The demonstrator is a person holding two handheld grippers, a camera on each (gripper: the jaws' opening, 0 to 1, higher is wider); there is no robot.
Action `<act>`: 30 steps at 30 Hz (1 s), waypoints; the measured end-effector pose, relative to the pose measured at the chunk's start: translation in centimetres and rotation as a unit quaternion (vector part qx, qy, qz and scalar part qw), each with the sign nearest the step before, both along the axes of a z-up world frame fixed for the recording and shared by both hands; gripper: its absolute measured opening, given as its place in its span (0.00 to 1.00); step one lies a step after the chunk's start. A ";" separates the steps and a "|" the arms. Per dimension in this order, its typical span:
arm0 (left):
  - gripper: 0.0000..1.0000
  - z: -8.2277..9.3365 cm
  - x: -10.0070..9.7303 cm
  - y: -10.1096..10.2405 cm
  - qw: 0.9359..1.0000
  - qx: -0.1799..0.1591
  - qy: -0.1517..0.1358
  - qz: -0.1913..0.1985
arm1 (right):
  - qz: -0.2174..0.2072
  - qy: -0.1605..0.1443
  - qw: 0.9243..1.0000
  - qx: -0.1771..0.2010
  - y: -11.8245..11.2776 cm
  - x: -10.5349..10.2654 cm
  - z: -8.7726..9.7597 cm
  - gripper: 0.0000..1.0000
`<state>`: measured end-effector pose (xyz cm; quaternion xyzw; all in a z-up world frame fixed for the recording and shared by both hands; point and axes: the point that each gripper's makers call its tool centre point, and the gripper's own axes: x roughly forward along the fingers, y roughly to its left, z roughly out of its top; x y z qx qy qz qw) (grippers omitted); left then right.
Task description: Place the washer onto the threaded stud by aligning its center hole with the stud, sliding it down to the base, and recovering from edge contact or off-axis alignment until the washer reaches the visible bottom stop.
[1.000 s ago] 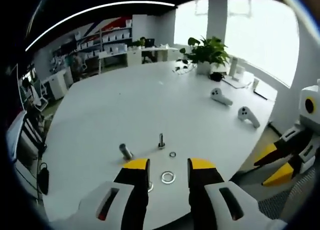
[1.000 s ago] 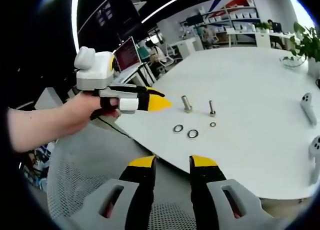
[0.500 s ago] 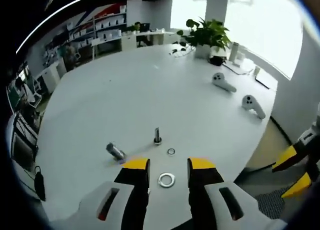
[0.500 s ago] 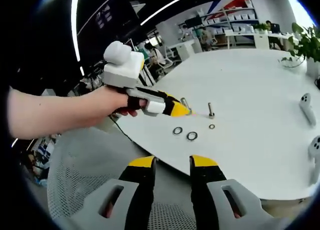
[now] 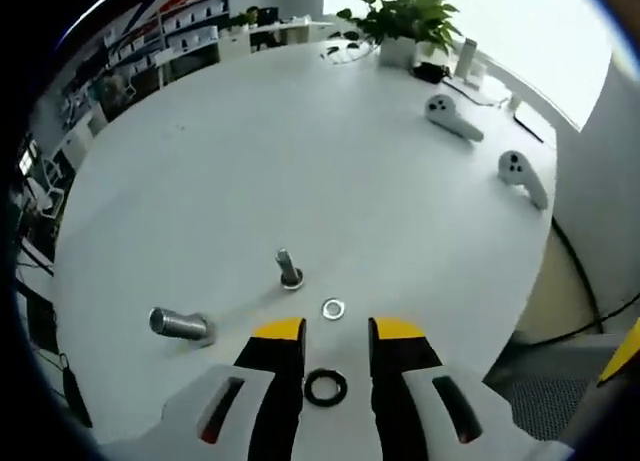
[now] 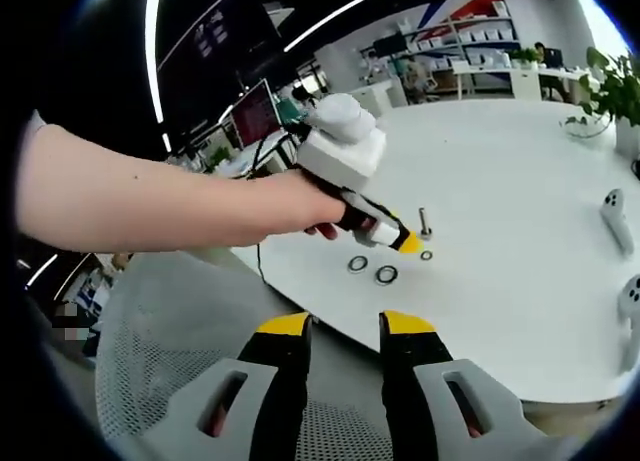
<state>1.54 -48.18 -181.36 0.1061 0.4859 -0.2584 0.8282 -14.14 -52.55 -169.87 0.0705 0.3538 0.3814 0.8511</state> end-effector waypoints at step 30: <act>0.10 -3.5 0.6 -0.4 0.995 0.056 0.026 -0.075 | -0.014 -0.001 1.000 -0.003 -0.3 0.3 0.0 0.29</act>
